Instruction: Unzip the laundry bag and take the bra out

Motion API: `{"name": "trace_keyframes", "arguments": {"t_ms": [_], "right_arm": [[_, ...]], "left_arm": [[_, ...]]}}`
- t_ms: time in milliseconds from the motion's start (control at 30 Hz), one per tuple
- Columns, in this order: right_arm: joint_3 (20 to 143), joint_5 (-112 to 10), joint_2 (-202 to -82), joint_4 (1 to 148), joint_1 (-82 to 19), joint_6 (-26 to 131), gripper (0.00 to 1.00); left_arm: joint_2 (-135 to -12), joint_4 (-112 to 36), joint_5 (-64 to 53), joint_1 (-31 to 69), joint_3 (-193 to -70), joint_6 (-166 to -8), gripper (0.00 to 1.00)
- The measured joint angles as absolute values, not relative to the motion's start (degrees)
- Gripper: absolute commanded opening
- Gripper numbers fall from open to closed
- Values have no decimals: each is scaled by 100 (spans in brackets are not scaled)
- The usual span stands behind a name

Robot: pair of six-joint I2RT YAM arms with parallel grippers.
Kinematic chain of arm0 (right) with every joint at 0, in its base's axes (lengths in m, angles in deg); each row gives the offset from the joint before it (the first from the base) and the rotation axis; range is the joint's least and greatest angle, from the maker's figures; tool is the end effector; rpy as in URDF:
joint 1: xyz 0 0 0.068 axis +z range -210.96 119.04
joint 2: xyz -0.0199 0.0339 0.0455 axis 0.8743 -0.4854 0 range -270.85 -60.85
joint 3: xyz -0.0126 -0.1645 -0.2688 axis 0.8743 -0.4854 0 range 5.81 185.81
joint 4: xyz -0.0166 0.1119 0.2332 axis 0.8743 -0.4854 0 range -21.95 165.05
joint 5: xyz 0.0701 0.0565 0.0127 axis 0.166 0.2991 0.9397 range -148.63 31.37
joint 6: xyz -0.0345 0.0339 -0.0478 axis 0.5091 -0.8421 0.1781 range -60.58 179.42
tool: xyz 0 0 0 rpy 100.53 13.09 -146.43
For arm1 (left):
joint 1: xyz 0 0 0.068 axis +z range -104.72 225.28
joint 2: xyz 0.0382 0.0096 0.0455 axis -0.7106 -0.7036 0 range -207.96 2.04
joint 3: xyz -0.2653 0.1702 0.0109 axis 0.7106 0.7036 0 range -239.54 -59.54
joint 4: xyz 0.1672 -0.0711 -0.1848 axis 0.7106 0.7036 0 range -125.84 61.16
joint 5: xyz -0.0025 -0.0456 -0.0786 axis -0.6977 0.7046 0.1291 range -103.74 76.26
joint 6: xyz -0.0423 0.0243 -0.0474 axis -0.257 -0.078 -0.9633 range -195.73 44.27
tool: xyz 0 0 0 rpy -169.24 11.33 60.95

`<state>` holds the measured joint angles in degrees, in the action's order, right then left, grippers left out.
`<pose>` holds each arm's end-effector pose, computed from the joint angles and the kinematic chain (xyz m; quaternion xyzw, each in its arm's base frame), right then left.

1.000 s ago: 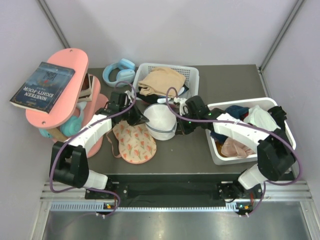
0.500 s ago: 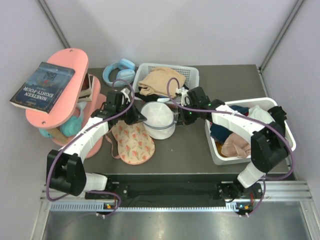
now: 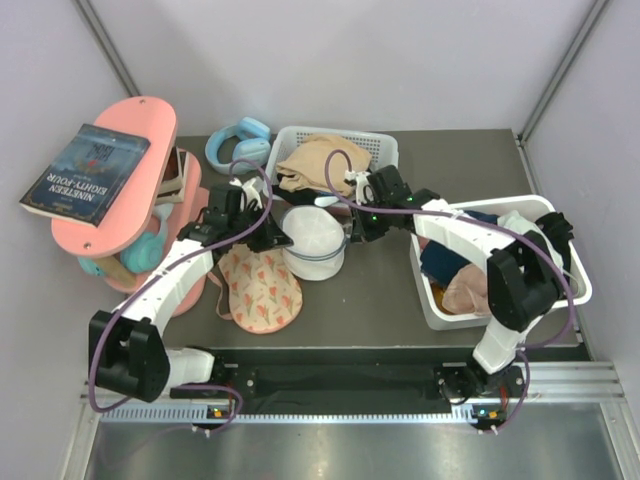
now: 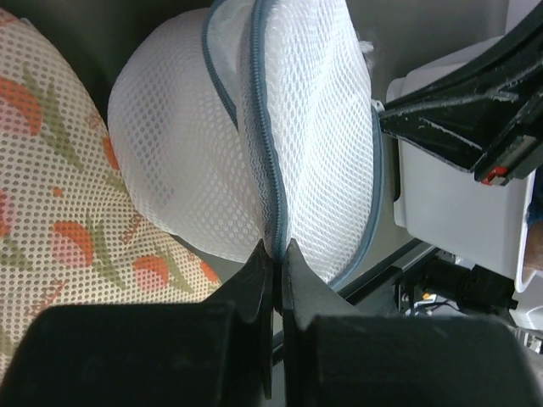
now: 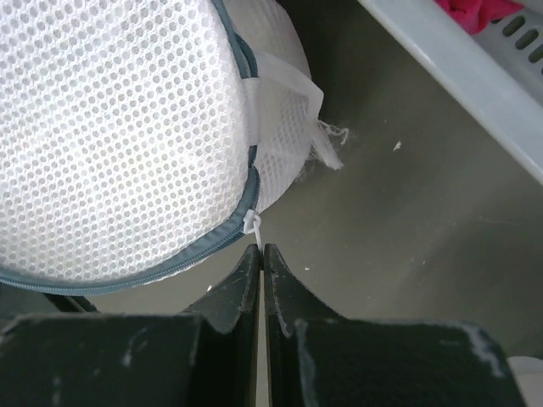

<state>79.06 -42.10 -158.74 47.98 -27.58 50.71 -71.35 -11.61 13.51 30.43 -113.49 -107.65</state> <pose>0.3139 0.2254 0.2726 -0.2458 0.9032 0.2434 0.2541 0.2540 -0.0932 0.2996 -0.0409 0.8974 -0.3505 0.2650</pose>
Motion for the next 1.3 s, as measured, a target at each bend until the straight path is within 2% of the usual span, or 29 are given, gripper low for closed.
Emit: {"name": "trace_keyframes", "arguments": {"t_ms": [367, 400, 467, 500, 600, 633, 700, 733, 833, 967, 1133, 1300], "right_arm": [[8166, -4221, -16053, 4726, -2767, 5192, 0], [8166, -4212, -16051, 4724, -2767, 5192, 0], [8149, -4199, -16027, 4710, -2764, 5187, 0], [8114, -4199, -15992, 4719, -2764, 5183, 0], [7766, -4179, -15646, 4702, -2714, 5126, 0], [7674, -4179, -15530, 4673, -2690, 5111, 0], [7458, -4173, -15244, 4656, -2579, 5014, 0], [7373, -4151, -15126, 4645, -2493, 4962, 0], [7180, -4048, -14894, 4693, -2172, 4759, 0], [7034, -3967, -14868, 4815, -1892, 4464, 0], [7062, -3926, -14923, 4927, -1765, 4260, 0], [7224, -3904, -15144, 4927, -1702, 4223, 0]], "left_arm": [[-7052, -1163, 1587, 3065, -11236, -10451, 1], [-7063, -1133, 1521, 3065, -11249, -10455, 8], [-7143, -1076, 1414, 3063, -11323, -10483, 14], [-7187, -1056, 1362, 3063, -11371, -10512, 26], [-7366, -1025, 1233, 3063, -11535, -10660, 34], [-7408, -1028, 1209, 3063, -11564, -10717, 44], [-7476, -1076, 1191, 3063, -11581, -10831, 58], [-7517, -1113, 1193, 3063, -11590, -10903, 69], [-7705, -1205, 1209, 3063, -11660, -11124, 80], [-7795, -1115, 1038, 3063, -11841, -11268, 87], [-7438, -805, 623, 3063, -11922, -11478, 86], [-6715, -837, 546, 3065, -11271, -11832, 81]]}}
